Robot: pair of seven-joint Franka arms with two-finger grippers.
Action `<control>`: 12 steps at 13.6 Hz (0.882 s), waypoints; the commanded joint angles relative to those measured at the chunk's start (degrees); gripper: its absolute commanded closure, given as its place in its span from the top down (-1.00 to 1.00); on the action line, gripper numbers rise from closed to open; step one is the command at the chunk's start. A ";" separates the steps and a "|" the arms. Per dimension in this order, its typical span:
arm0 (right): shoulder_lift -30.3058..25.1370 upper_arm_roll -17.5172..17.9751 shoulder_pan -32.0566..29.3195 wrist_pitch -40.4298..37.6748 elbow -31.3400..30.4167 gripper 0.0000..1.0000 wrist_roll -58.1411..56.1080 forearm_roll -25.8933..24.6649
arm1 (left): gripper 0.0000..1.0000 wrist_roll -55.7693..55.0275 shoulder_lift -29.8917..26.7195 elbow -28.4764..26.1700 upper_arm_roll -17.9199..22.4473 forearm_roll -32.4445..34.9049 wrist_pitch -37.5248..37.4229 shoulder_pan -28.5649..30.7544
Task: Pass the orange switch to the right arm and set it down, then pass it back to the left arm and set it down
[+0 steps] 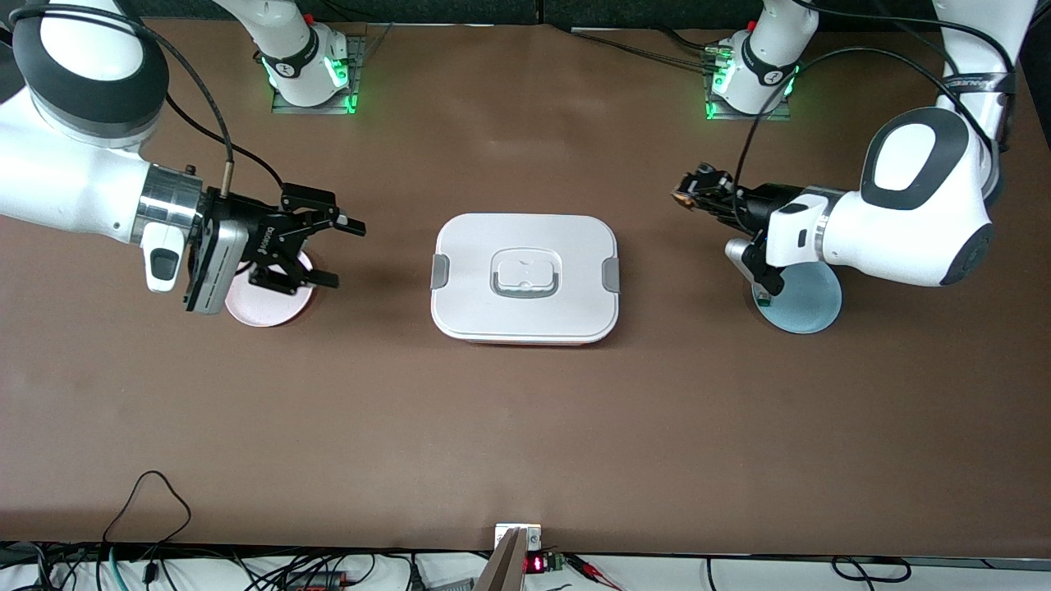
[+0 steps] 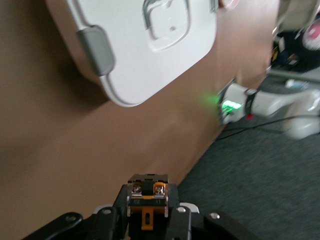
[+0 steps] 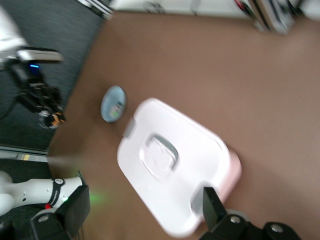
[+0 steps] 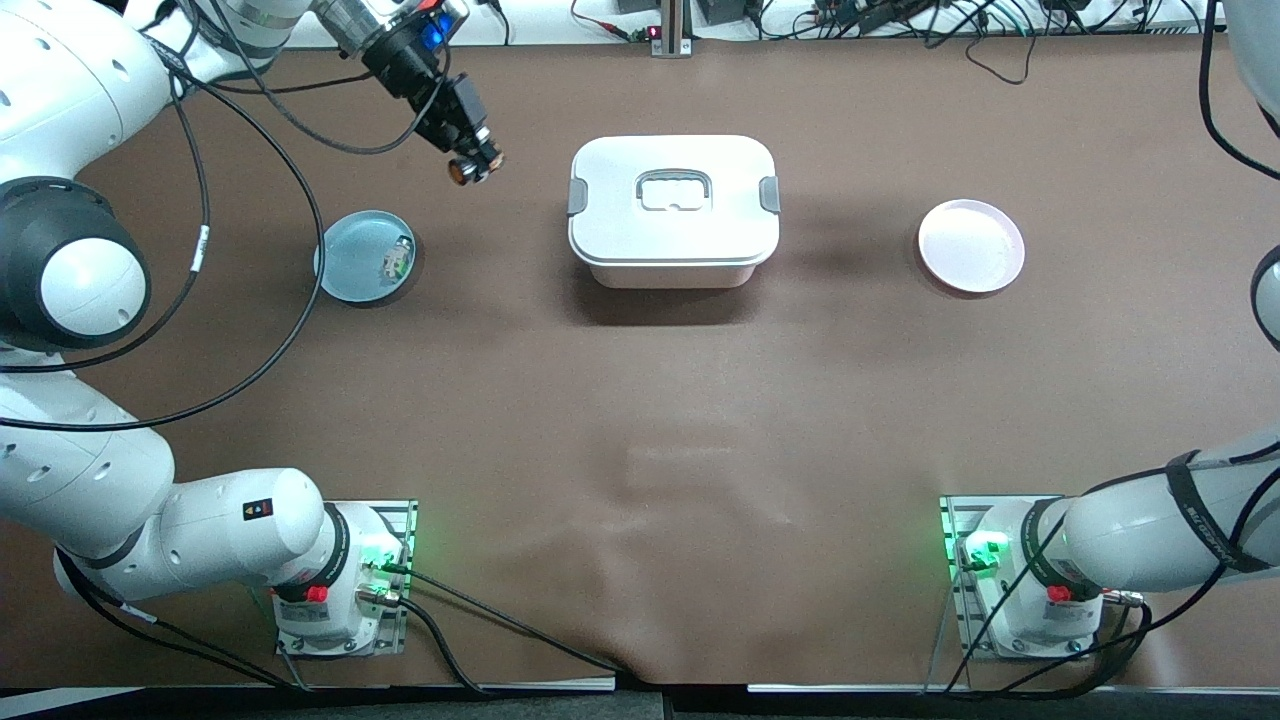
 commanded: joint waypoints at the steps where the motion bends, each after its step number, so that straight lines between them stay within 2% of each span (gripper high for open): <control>1: -1.85 -0.57 -0.18 -4.98 -0.74 1.00 15.75 -8.97 | -1.00 10.39 0.27 1.34 -0.45 9.56 -2.10 0.94; 3: -1.76 -0.57 -0.18 -9.55 0.41 1.00 31.73 -15.12 | -1.00 18.65 0.18 1.34 -0.62 17.73 -1.66 0.85; 4: -1.94 -0.48 -0.10 -11.23 0.67 1.00 36.78 -20.89 | -1.00 23.22 0.26 1.17 -0.63 20.91 -1.14 0.85; 5: -1.94 -0.31 -0.01 -14.37 1.89 1.00 38.74 -27.91 | -1.00 27.53 0.27 0.64 -0.54 23.46 0.44 1.11; 7: -1.85 -0.13 -0.18 -21.92 4.44 1.00 40.52 -36.65 | -1.00 37.54 0.61 -1.20 -0.45 27.87 4.30 2.86; 9: -1.94 0.22 0.08 -25.82 8.73 1.00 38.86 -49.80 | -1.00 46.77 1.23 -4.18 -0.45 31.11 9.48 5.15; 10: -2.03 0.40 0.08 -27.48 10.76 1.00 38.76 -53.52 | -1.00 50.73 1.32 -6.02 -0.45 33.40 12.38 6.29; 12: -1.16 -2.22 -2.10 -27.24 14.98 1.00 38.94 -53.83 | -1.00 57.42 2.28 -9.19 -0.45 35.87 17.83 9.28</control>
